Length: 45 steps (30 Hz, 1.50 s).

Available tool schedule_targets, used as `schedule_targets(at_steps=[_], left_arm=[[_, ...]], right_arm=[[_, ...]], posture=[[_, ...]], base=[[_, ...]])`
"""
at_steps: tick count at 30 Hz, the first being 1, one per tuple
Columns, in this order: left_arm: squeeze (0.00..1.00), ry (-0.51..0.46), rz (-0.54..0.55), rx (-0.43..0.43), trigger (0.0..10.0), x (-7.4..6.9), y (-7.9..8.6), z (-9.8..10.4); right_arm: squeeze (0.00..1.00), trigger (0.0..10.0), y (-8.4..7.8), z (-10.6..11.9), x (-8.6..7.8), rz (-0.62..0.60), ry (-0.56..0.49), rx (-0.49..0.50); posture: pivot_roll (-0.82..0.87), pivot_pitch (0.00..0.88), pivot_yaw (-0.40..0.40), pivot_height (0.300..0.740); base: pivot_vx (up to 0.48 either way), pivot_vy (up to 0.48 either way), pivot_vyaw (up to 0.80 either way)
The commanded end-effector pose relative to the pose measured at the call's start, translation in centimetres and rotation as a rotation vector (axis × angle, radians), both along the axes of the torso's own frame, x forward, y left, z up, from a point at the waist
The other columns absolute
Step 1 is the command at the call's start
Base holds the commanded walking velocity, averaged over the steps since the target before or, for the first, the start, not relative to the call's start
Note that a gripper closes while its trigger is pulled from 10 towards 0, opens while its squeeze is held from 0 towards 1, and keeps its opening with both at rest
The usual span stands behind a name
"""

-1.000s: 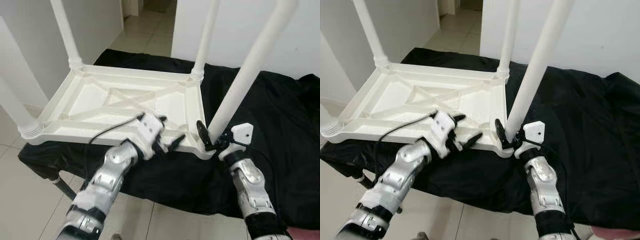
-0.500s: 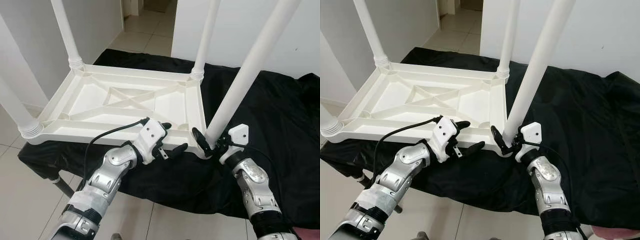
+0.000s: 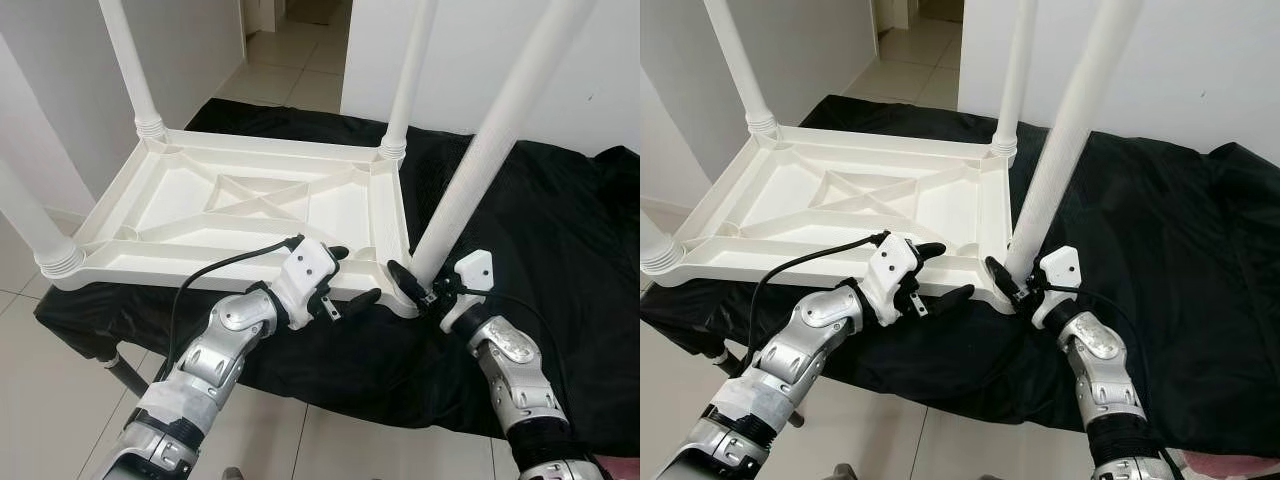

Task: Building children table

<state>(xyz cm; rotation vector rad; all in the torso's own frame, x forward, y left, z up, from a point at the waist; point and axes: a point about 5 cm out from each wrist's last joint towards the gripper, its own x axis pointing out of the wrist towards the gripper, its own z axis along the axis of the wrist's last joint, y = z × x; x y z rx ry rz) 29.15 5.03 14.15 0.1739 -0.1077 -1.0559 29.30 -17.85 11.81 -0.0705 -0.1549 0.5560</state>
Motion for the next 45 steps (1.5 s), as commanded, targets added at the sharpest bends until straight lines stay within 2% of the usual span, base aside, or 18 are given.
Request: schedule_targets(at_steps=[1,3,4,11,14,20,22,23,26,28,30,35,36,37,38,39,42,45], left_arm=[[0.00,0.014,-0.126,0.034,10.0,-0.7,-0.4,-0.1],[0.00,0.015,-0.126,0.035,10.0,-0.7,-0.5,-0.1],[0.00,0.021,-0.130,0.029,10.0,-0.9,-0.7,-0.2],[0.00,0.024,-0.130,0.025,10.0,-1.2,-0.9,-0.4],[0.00,0.032,-0.126,0.020,10.0,-1.4,-1.0,-0.5],[0.00,0.046,-0.115,-0.001,10.0,-1.5,-0.9,-0.4],[0.00,0.049,-0.108,-0.001,10.0,-1.5,-0.8,-0.5],[0.00,0.049,-0.108,-0.001,10.0,-1.5,-0.8,-0.5],[0.00,0.049,-0.094,-0.005,10.0,-1.3,-0.7,-0.4],[0.00,0.048,-0.085,-0.009,10.0,-1.2,-0.6,-0.3],[0.00,0.051,-0.081,-0.014,10.0,-1.2,-0.6,-0.3],[0.00,0.051,-0.091,-0.011,10.0,-1.5,-0.8,-0.4],[0.00,0.051,-0.092,-0.010,10.0,-1.5,-0.8,-0.4],[0.00,0.051,-0.092,-0.010,10.0,-1.5,-0.8,-0.4],[0.00,0.052,-0.091,-0.011,10.0,-1.5,-0.8,-0.4],[0.00,0.053,-0.089,-0.011,10.0,-1.5,-0.7,-0.3],[0.00,0.053,-0.089,-0.009,10.0,-1.5,-0.6,-0.3],[0.00,0.056,-0.088,-0.007,10.0,-1.6,-0.5,-0.4]], right_arm=[[0.00,0.0,0.0,-0.5,-0.3,-0.005,0.026,0.013],[0.00,0.0,0.0,-0.5,-0.3,-0.010,0.026,0.017],[0.00,10.0,0.5,-0.1,-0.4,-0.071,0.011,0.061],[0.00,10.0,1.1,0.1,-0.9,-0.158,-0.009,0.104],[0.00,10.0,1.3,-0.5,-1.1,-0.306,0.005,0.109],[0.00,10.0,1.9,-0.8,-1.3,-0.448,0.034,0.118],[0.00,10.0,2.1,-1.4,-1.4,-0.595,0.101,0.118],[0.00,10.0,2.1,-1.4,-1.4,-0.595,0.101,0.118],[0.00,10.0,2.6,-1.9,-1.5,-0.753,0.145,0.153],[0.00,10.0,3.8,-1.8,-1.4,-0.763,0.153,0.191],[0.00,10.0,4.5,-1.3,-1.2,-0.707,0.127,0.202],[0.00,10.0,4.2,-0.9,-1.3,-0.692,0.095,0.192],[0.34,10.0,4.3,-1.0,-1.4,-0.685,0.095,0.186],[0.34,10.0,4.3,-1.0,-1.4,-0.685,0.095,0.186],[1.00,10.0,4.3,-1.0,-1.5,-0.671,0.095,0.188],[1.00,10.0,4.6,-0.7,-1.7,-0.627,0.083,0.204],[1.00,10.0,4.3,-0.7,-1.8,-0.635,0.082,0.198],[1.00,10.0,3.4,-0.3,-1.7,-0.587,0.049,0.168]], posture=[[-0.05,0.000,-0.008,0.740],[-0.05,0.000,-0.008,0.740],[-0.05,0.000,-0.018,0.740],[-0.06,0.000,-0.022,0.740],[-0.06,0.000,-0.023,0.740],[-0.07,0.000,-0.021,0.740],[-0.06,0.000,-0.024,0.740],[-0.06,0.000,-0.024,0.740],[-0.06,0.000,-0.032,0.740],[-0.06,0.000,-0.033,0.740],[-0.06,0.000,-0.028,0.740],[-0.06,0.000,-0.035,0.740],[-0.05,0.000,-0.035,0.740],[-0.05,0.000,-0.035,0.740],[-0.05,0.000,-0.035,0.740],[-0.05,0.000,-0.035,0.740],[-0.05,0.000,-0.035,0.740],[-0.05,0.000,-0.034,0.740]], base=[[0.000,0.000,0.00],[0.000,0.000,0.00],[0.000,0.000,0.00],[0.000,0.000,0.00],[0.000,0.000,0.00],[0.000,0.000,0.00],[0.000,0.000,0.00],[0.000,0.000,0.00],[0.000,0.000,0.00],[0.000,0.000,0.00],[0.000,0.000,0.00],[0.000,0.000,0.00],[0.000,0.000,0.00],[0.000,0.000,0.00],[0.000,0.000,0.00],[0.000,0.000,0.00],[0.000,0.000,0.00],[0.000,0.000,0.00]])
